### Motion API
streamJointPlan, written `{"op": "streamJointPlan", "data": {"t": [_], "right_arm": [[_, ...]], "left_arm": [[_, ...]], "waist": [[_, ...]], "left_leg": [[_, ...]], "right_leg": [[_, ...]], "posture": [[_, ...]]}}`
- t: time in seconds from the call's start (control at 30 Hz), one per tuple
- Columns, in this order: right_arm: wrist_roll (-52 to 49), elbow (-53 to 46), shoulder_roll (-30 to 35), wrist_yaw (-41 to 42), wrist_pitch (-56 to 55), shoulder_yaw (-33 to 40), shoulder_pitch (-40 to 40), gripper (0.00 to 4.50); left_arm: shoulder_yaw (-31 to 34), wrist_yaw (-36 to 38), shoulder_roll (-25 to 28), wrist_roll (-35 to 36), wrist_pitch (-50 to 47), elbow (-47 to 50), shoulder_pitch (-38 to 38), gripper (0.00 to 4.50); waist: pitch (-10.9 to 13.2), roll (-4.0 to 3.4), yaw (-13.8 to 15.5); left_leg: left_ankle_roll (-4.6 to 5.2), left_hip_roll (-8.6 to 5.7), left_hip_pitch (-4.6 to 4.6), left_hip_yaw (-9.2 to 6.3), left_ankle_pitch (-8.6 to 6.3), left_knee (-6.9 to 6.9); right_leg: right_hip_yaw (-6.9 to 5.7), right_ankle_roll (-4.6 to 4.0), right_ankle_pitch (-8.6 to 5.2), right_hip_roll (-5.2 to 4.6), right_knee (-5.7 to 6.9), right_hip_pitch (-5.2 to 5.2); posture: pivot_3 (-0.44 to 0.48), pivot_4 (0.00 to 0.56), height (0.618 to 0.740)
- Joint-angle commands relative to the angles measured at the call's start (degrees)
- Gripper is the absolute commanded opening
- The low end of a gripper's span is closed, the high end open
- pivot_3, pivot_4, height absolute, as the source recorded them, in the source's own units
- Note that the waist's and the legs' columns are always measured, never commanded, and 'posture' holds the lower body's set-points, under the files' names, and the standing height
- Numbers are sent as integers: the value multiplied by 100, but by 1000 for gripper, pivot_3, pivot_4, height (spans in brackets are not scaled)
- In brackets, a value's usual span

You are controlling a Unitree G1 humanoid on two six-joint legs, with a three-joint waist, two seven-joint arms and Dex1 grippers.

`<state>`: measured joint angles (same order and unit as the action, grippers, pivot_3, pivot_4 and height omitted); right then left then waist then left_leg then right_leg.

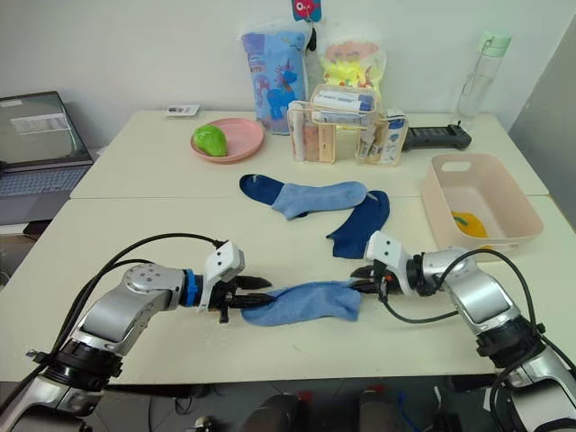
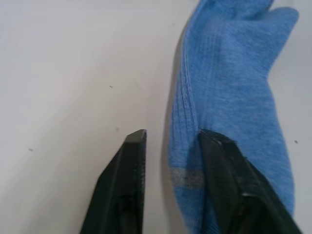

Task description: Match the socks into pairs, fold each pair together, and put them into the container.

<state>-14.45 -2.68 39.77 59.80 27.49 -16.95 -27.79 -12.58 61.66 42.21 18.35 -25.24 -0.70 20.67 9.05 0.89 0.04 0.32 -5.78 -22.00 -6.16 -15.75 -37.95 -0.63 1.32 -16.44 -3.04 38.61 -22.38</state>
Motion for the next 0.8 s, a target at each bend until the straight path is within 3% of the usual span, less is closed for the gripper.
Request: {"op": "streamJointPlan", "data": {"t": [0.03, 0.07, 0.1, 0.2, 0.47, 0.63, 0.73, 0.8], "right_arm": [[-43, -119, -10, -138, -161, 454, -68, 2510], [-87, -181, 16, -146, -138, 553, -29, 2836], [-157, -267, 49, -153, -98, 675, 33, 2842], [-410, -567, 91, -149, 175, 959, 235, 2842], [-899, -1369, 294, -223, 1161, 1119, 1163, 2842], [-998, -1577, 205, -463, 1361, 1154, 1440, 2842], [-985, -1615, 92, -650, 1435, 1041, 1463, 2842], [-966, -1581, 33, -680, 1422, 975, 1445, 2842]], "left_arm": [[407, -130, -67, -35, 292, -61, 150, 2987], [511, -202, -64, -75, 379, -143, 212, 3324], [648, -237, -33, -83, 479, -229, 276, 3624], [915, -113, 113, 24, 539, -159, 239, 3624], [1280, -37, 268, 411, -23, 792, -790, 3624], [1257, -217, 259, 365, -111, 1173, -1261, 3624], [995, -347, 287, -80, 226, 1088, -1523, 3624], [1005, -408, 195, -117, 280, 952, -1504, 3249]], "waist": [[0, 0, -1], [0, 0, -1], [0, 0, -1], [0, 0, -4], [0, 0, -3], [0, -1, 2], [0, -1, 0], [0, -2, 7]], "left_leg": [[0, 0, 0, 0, 0, 0], [0, 1, 0, -1, 0, 0], [0, 1, 0, -1, 0, 1], [0, 1, 0, 0, 0, 1], [1, 1, 0, -1, -1, 2], [24, 1, 1, -1, -15, 2], [23, 3, 4, 0, -14, 5], [24, 2, 3, -1, -14, 5]], "right_leg": [[0, 0, 0, 0, 0, -1], [-1, 0, 0, 0, 1, -2], [-1, 0, 0, 0, 1, -2], [-1, 0, 0, 0, 1, -2], [2, 0, 0, 0, 1, 0], [2, 0, 0, 0, 1, 1], [2, 0, 0, 0, 1, 1], [1, 0, 0, 0, 1, 1]], "posture": [[0, 150, 740], [0, 150, 740], [0, 150, 740], [0, 150, 740], [0, 150, 740], [0, 150, 740], [0, 150, 740], [0, 150, 740]]}}
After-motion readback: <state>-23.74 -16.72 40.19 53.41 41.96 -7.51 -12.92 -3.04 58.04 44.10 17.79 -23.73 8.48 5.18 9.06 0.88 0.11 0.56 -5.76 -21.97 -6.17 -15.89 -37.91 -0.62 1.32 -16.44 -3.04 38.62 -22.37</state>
